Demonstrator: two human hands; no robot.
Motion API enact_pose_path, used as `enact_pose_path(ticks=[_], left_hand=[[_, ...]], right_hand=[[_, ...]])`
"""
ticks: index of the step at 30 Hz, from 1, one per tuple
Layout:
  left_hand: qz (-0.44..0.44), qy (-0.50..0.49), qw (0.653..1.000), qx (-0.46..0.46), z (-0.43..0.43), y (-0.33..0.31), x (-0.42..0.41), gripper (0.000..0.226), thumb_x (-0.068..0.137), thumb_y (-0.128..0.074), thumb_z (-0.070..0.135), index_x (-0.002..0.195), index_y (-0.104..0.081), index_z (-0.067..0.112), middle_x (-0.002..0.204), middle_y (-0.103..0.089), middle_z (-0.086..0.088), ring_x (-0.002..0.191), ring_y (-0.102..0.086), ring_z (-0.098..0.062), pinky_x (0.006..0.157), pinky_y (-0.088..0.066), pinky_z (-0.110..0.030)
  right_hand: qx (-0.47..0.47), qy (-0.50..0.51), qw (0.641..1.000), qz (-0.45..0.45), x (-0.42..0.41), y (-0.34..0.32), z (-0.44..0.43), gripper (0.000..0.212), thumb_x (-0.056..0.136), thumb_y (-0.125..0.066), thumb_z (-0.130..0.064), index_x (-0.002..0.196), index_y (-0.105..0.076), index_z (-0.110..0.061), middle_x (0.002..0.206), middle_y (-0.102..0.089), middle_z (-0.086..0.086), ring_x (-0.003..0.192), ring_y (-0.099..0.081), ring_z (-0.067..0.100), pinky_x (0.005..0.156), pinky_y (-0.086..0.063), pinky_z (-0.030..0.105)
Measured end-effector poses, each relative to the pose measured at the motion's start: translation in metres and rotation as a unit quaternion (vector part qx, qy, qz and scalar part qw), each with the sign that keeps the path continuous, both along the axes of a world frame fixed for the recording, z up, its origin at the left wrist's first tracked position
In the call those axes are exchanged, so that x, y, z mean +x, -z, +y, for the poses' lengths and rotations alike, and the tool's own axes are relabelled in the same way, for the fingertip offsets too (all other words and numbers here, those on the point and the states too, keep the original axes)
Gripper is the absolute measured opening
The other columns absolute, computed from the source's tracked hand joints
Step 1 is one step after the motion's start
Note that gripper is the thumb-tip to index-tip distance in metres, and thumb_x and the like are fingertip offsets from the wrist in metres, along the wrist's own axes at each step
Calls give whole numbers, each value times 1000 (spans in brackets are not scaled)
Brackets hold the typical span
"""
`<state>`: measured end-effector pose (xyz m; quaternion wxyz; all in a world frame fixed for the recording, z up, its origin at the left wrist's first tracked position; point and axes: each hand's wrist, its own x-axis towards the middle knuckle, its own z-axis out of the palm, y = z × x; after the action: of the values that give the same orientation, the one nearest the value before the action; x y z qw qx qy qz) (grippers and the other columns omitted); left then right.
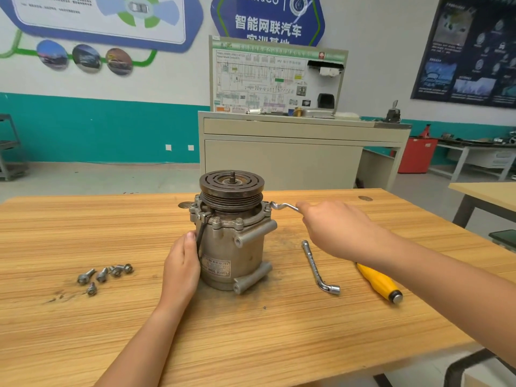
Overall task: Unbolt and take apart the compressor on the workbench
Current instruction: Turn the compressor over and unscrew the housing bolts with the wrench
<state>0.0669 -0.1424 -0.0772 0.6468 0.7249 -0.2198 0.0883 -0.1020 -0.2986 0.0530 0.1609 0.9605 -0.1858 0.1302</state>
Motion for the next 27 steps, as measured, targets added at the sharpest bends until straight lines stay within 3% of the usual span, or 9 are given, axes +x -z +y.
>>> enact_pose_path(ticks=[4, 11, 14, 17, 20, 24, 27], left_hand=[[-4, 8, 1000, 2, 0, 0, 1, 42, 103, -29, 28, 119, -60, 7, 111, -55, 4, 107, -47, -10, 88, -32, -24], [2, 10, 1000, -5, 0, -2, 0, 36, 103, -30, 28, 111, -61, 13, 102, -56, 9, 101, -49, -9, 83, -31, -24], [10, 12, 1000, -5, 0, -3, -1, 28, 102, -30, 28, 92, -56, 23, 86, -53, 18, 93, -50, -10, 79, -31, -25], [14, 13, 1000, -3, 1, -4, -1, 30, 102, -31, 28, 82, -52, 31, 83, -50, 21, 82, -49, -3, 77, -30, -25], [19, 11, 1000, -4, 0, -4, -2, 26, 102, -31, 27, 88, -53, 27, 84, -49, 23, 88, -48, -7, 77, -29, -23], [17, 11, 1000, -19, -1, -2, -1, 29, 102, -32, 25, 108, -60, 18, 95, -55, 14, 98, -47, -6, 78, -28, -15], [20, 8, 1000, -19, -2, -1, 0, 33, 102, -32, 24, 110, -61, 12, 102, -58, 4, 100, -49, -11, 79, -30, -18]], right_hand=[[-41, 12, 998, 54, 9, -7, 14, 39, 87, -41, 1, 124, -44, -10, 62, -31, -3, 51, -28, 13, 41, -20, 26], [-136, 12, 981, 137, 11, -18, 32, 35, 88, -47, 1, 122, -47, -6, 62, -27, -2, 47, -25, 14, 38, -20, 26], [-145, 5, 981, 129, 11, -18, 22, 33, 89, -44, -3, 122, -45, -9, 60, -30, -3, 47, -27, 12, 38, -20, 25], [-147, -4, 981, 128, 14, -17, 14, 29, 90, -42, -8, 118, -46, -11, 59, -35, -4, 47, -32, 11, 38, -22, 24], [-151, -11, 978, 142, 17, -21, 1, 26, 90, -40, -14, 114, -48, -14, 59, -35, -4, 48, -34, 11, 39, -23, 24], [-190, 14, 965, 179, 31, -28, -27, 24, 89, -38, -4, 104, -56, -11, 61, -39, -2, 51, -39, 12, 43, -29, 24], [-186, -1, 971, 148, 60, -24, -44, 25, 90, -40, 2, 104, -57, -9, 81, -57, 2, 75, -58, 22, 55, -38, 28]])
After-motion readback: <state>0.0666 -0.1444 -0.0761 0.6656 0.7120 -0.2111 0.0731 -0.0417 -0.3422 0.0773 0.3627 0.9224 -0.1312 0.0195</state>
